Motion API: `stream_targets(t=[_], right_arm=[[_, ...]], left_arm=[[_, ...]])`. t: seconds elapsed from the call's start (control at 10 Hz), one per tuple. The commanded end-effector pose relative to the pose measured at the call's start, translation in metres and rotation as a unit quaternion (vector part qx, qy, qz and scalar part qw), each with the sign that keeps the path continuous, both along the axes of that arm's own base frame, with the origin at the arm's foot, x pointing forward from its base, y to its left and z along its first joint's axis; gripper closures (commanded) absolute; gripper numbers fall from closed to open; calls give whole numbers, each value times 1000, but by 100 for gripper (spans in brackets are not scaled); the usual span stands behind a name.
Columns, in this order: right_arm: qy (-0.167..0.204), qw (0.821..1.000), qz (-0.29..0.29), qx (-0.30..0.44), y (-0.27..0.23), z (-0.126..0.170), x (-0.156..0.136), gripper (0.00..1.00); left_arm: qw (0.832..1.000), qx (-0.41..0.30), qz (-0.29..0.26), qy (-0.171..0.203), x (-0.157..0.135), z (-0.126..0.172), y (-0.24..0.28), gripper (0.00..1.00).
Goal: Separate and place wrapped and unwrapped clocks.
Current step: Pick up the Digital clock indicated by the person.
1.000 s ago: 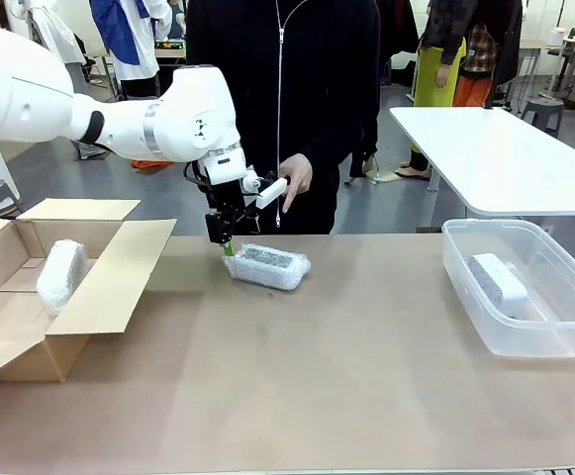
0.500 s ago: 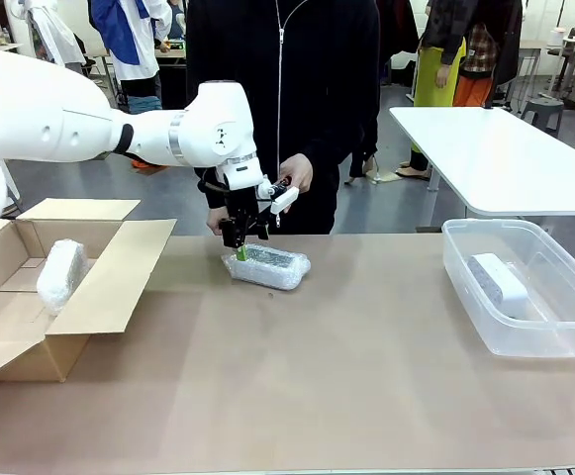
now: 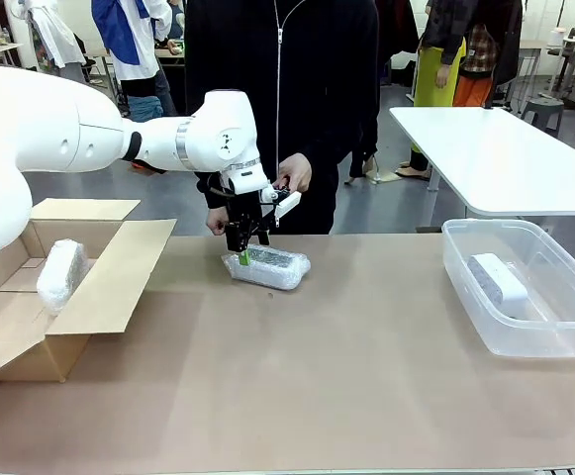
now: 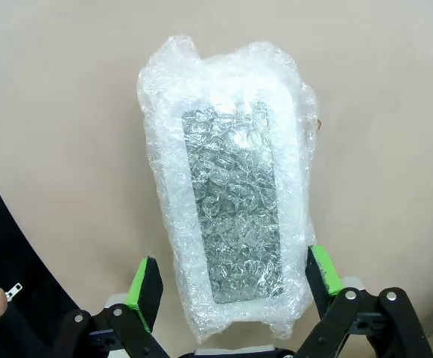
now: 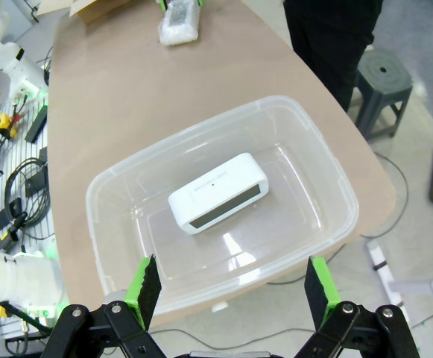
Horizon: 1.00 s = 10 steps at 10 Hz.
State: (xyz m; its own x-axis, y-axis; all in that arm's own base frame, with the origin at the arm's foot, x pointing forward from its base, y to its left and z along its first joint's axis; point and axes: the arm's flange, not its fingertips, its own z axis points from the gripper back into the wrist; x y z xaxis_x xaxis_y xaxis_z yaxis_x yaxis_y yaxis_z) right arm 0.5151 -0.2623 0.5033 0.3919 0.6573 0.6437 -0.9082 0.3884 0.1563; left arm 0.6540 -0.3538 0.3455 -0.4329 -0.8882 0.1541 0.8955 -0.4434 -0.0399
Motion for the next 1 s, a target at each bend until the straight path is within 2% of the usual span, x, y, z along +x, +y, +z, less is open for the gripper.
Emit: stream_targets(t=[0.0,0.5,0.8,0.9], right_arm=[[-1,1000,4,0,1,-2,-1,0],[-1,1000,4,0,1,-2,-1,0],[-1,1000,4,0,1,-2,-1,0],[-1,1000,4,0,1,-2,-1,0]], left_arm=[[1000,11,19,7,11,3,-5,0],[999,14,36,28,7,-15,-2,0],[998,12,56,30,11,-14,-1,0],[998,19,62,29,11,-13,-1,20]])
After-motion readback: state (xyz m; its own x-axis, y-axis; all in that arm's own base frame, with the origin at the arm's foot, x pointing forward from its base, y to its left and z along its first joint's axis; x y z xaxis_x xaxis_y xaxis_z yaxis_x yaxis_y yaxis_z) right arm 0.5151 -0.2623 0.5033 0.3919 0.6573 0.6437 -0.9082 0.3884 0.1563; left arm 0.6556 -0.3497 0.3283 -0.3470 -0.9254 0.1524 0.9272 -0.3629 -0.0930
